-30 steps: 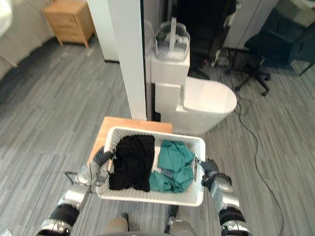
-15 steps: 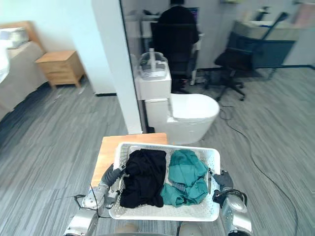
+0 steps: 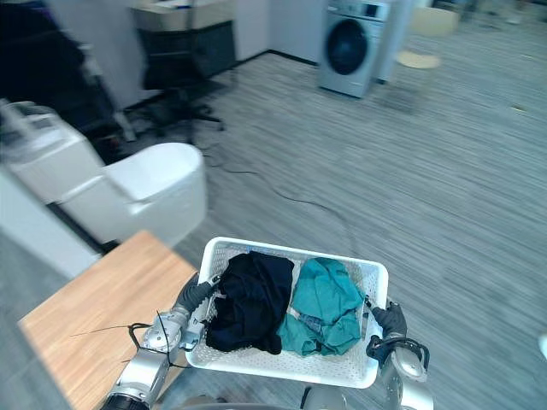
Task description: Pick up the laundry basket with both hands and put the clothes into the washing machine.
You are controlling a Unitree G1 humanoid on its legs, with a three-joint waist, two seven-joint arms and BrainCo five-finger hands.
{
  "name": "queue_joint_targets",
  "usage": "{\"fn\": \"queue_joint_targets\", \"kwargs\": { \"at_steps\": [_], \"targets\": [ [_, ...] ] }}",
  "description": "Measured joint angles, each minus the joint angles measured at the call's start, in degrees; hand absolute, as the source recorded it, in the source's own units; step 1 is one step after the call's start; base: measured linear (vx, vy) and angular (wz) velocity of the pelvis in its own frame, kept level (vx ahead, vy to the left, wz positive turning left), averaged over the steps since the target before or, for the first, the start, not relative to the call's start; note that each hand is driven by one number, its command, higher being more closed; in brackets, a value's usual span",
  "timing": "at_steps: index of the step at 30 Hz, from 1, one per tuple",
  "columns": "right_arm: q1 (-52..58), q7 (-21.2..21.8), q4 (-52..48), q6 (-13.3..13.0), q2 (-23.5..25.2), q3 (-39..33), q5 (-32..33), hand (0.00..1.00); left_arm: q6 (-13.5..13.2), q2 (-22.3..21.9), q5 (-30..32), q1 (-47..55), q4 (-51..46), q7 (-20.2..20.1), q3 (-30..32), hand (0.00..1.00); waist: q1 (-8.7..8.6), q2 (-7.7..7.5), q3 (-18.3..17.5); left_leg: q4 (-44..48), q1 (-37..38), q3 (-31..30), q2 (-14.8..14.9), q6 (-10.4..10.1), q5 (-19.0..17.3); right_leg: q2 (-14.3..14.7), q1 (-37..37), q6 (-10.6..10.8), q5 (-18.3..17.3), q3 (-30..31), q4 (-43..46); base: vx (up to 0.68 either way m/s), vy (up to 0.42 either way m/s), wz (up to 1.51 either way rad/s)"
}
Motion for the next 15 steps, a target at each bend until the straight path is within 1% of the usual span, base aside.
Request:
{"fn": "queue_joint_targets", "kwargs": {
  "at_steps": [1, 2, 3, 4, 5, 6, 7, 8, 9, 10, 11, 12, 13, 14, 15],
  "targets": [
    [-2.5, -0.2, 3.9, 0.1, -2.5, 0.0, -0.3, 1.00, 0.5, -1.8, -0.4, 0.2, 2.1, 0.2, -0.2, 1.00, -0.09, 2.39, -0.1, -1.9, 0.1, -2.8, 0.9, -0.5, 0.6, 2.3, 0.6, 0.3, 0.9, -2.0, -4.5, 0.06, -0.116, -1.77],
    [-3.6, 0.0, 5.3, 0.8, -4.2, 0.8, -0.7, 1.00, 0.5, -2.9, -0.6, 1.0, 2.3, 0.4, -0.6, 1.00, 0.55, 3.36, -0.6, -6.5, 2.9, -1.8, 0.5, -0.8, 1.6, 1.1, 1.0, -0.1, 2.0, -5.0, -6.2, 0.11, -0.099, -2.32],
    [-4.9, 0.2, 5.9, 1.0, -4.6, 1.9, -0.8, 1.00, 0.5, -2.4, -1.5, 1.1, 2.8, 0.4, -0.5, 1.00, 0.37, 2.93, -0.5, -8.3, 4.8, 1.7, 0.9, -1.6, 2.3, 1.3, 0.6, -0.5, 8.4, -6.5, -8.5, 0.15, -0.093, -1.92],
    [-5.4, 0.2, 6.2, 1.0, -4.5, 2.0, -0.8, 1.00, 0.5, -2.3, -1.5, 0.7, 3.3, 0.4, -0.2, 1.00, -0.21, 3.26, -0.4, -8.6, 5.3, 3.0, 1.7, -1.9, 2.7, 2.5, 0.4, -1.3, 9.1, -5.3, -9.1, 0.17, -0.163, -1.52],
    [-5.9, 0.1, 7.3, 1.0, -4.2, 1.9, -0.8, 1.00, 0.5, -2.3, -1.6, 0.0, 3.9, 0.4, 0.0, 1.00, -1.38, 3.46, -0.2, -9.0, 6.5, 5.1, 3.0, -2.3, 3.0, 4.5, 0.0, -1.8, 9.6, -3.9, -9.8, 0.22, -0.181, -1.14],
    [-5.8, 0.1, 8.2, 1.2, -3.8, 1.4, -0.9, 1.00, 0.5, -2.2, -1.5, -0.2, 4.9, 0.4, 0.4, 1.00, -1.96, 3.47, -0.2, -8.8, 8.7, 7.2, 4.4, -2.3, 2.9, 6.2, 0.8, -1.8, 9.6, -1.5, -10.5, 0.23, -0.166, -1.13],
    [-5.5, 0.1, 8.3, 1.2, -3.3, 1.5, -1.1, 1.00, 0.5, -2.2, -1.5, -0.2, 5.3, 0.4, 0.7, 1.00, -2.08, 3.58, -0.2, -8.0, 9.8, 8.2, 5.5, -2.4, 2.9, 7.2, 1.5, -1.9, 9.6, -0.6, -11.0, 0.24, -0.176, -1.10],
    [-4.8, 0.1, 8.2, 1.1, -2.2, 1.6, -1.3, 1.00, 0.5, -1.9, -1.5, -0.1, 5.4, 0.4, 1.6, 1.00, -2.63, 3.90, 0.0, -3.9, 10.7, 8.7, 8.4, -3.3, 2.3, 9.9, 3.1, -2.0, 9.5, 0.6, -12.2, 0.25, -0.195, -1.02],
    [-3.9, 0.1, 8.0, 0.6, -1.1, 2.3, -1.2, 1.00, 0.5, -1.3, -1.5, 0.0, 5.5, 0.4, 2.7, 1.00, -2.62, 4.42, 0.4, 3.6, 9.9, 7.9, 12.8, -3.0, 1.7, 12.6, 5.1, -2.9, 9.7, 1.9, -13.6, 0.24, -0.180, -0.98],
    [-3.6, 0.1, 7.8, 0.6, -0.8, 2.7, -1.0, 1.00, 0.5, -0.9, -1.5, 0.3, 5.5, 0.4, 3.3, 1.00, -2.48, 4.93, 0.7, 8.5, 9.4, 7.3, 15.4, -2.2, 1.6, 14.1, 6.3, -3.6, 9.9, 2.7, -14.3, 0.19, -0.102, -1.10],
    [-3.5, 0.1, 7.0, 0.7, 0.0, 3.2, -0.7, 1.00, 0.5, -0.7, -1.6, 1.0, 5.5, 0.1, 4.9, 1.00, -1.82, 6.34, 1.9, 19.9, 6.2, 2.5, 20.3, 8.7, 3.0, 17.6, 8.8, -4.9, 9.4, 4.3, -14.6, 0.24, -0.178, -0.99],
    [-3.5, 0.0, 6.9, 0.6, 0.3, 3.5, -0.7, 1.00, 0.5, -0.7, -1.9, 1.5, 5.5, 0.0, 5.4, 1.00, -1.30, 6.57, 2.5, 25.4, 3.4, -2.5, 21.3, 13.5, 6.4, 18.1, 10.2, -6.0, 8.7, 5.4, -14.7, 0.37, -0.178, -1.27],
    [-3.3, -0.2, 5.8, 0.8, 0.6, 4.0, -0.8, 1.00, 0.5, -1.4, -2.3, 2.4, 5.2, -0.1, 6.6, 1.00, 0.38, 7.43, 4.0, 37.1, -2.8, -16.2, 18.6, 14.2, 9.0, 19.4, 13.3, -7.9, 6.2, 7.8, -14.5, 0.37, -0.165, -0.89],
    [-3.3, -0.4, 5.1, 0.9, 0.3, 4.0, -0.9, 1.00, 0.5, -2.2, -2.5, 2.7, 5.0, -0.1, 6.9, 1.00, 0.84, 7.60, 5.0, 41.2, -6.0, -21.3, 15.7, 11.4, 6.7, 19.6, 14.2, -8.3, 5.6, 8.4, -14.4, 0.27, -0.008, -0.73],
    [-3.3, -0.4, 4.8, 0.9, -0.1, 4.1, -1.2, 1.00, 0.4, -3.0, -2.6, 3.3, 4.7, 0.4, 7.0, 1.00, 1.68, 7.97, 5.1, 45.4, -11.2, -27.0, 9.4, 7.3, 3.9, 19.3, 14.8, -8.7, 5.0, 9.2, -14.3, 0.25, 0.070, -0.49]
  ]
}}
